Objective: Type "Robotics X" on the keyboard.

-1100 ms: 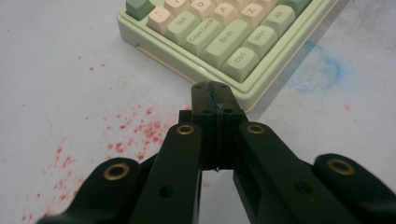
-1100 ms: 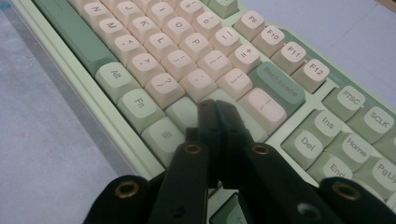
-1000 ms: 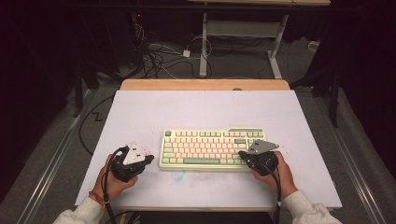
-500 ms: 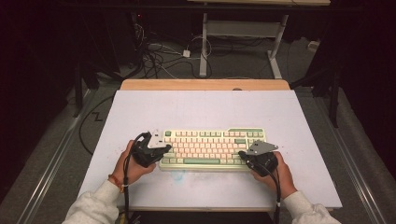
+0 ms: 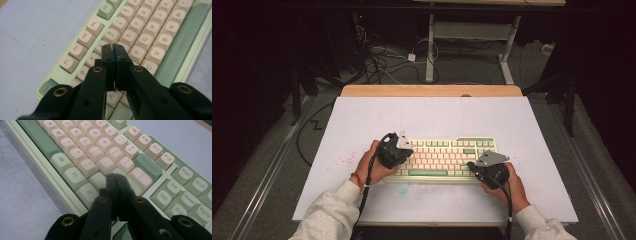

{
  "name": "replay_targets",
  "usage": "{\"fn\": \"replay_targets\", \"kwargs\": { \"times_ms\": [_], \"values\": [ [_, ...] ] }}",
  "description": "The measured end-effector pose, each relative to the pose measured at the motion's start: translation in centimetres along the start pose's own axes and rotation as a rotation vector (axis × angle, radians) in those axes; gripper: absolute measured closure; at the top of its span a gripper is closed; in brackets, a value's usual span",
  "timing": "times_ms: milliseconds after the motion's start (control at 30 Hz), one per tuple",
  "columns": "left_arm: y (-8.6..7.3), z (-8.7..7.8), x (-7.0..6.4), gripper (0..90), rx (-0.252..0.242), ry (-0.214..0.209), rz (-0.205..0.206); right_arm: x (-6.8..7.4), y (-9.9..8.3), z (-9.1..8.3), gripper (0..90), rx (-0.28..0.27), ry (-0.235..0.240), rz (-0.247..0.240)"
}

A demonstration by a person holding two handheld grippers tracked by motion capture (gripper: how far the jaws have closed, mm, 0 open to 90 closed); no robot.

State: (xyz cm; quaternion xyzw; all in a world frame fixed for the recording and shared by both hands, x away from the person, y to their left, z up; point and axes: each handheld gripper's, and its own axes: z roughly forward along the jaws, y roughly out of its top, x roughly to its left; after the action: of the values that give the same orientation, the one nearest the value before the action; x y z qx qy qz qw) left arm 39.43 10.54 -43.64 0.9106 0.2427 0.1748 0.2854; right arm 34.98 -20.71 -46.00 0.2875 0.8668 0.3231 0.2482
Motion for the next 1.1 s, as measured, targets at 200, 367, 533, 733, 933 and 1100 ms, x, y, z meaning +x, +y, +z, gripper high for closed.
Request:
{"fn": "replay_targets", "kwargs": {
  "times_ms": [200, 367, 533, 733, 933, 1100],
  "values": [
    [0.9, 1.3, 0.0, 86.3, 0.017, -0.019, 0.0, 0.0, 0.0, 0.0, 90.0, 0.001, -0.001, -0.004],
    [1.4, 2.0, -0.2, 86.3, 0.021, -0.03, 0.007, 0.0, 0.0, 0.0, 90.0, 0.002, -0.002, -0.006],
    [1.6, 2.2, -0.3, 86.1, 0.029, -0.037, 0.016, 0.0, 0.0, 0.0, 90.0, 0.002, -0.001, -0.007],
    [1.5, 2.6, -0.5, 87.4, 0.037, -0.045, 0.02, 0.1, 0.0, 0.0, 90.0, 0.003, -0.003, -0.008],
    [1.4, 1.3, -0.5, 83.5, -0.004, -0.02, 0.029, 0.1, 0.2, -0.1, 90.0, 0.008, -0.006, -0.014],
    [0.4, -1.2, -0.1, 68.5, -0.104, 0.033, 0.04, 0.2, 0.4, -0.6, 90.0, -0.012, -0.005, -0.011]
  ]
}}
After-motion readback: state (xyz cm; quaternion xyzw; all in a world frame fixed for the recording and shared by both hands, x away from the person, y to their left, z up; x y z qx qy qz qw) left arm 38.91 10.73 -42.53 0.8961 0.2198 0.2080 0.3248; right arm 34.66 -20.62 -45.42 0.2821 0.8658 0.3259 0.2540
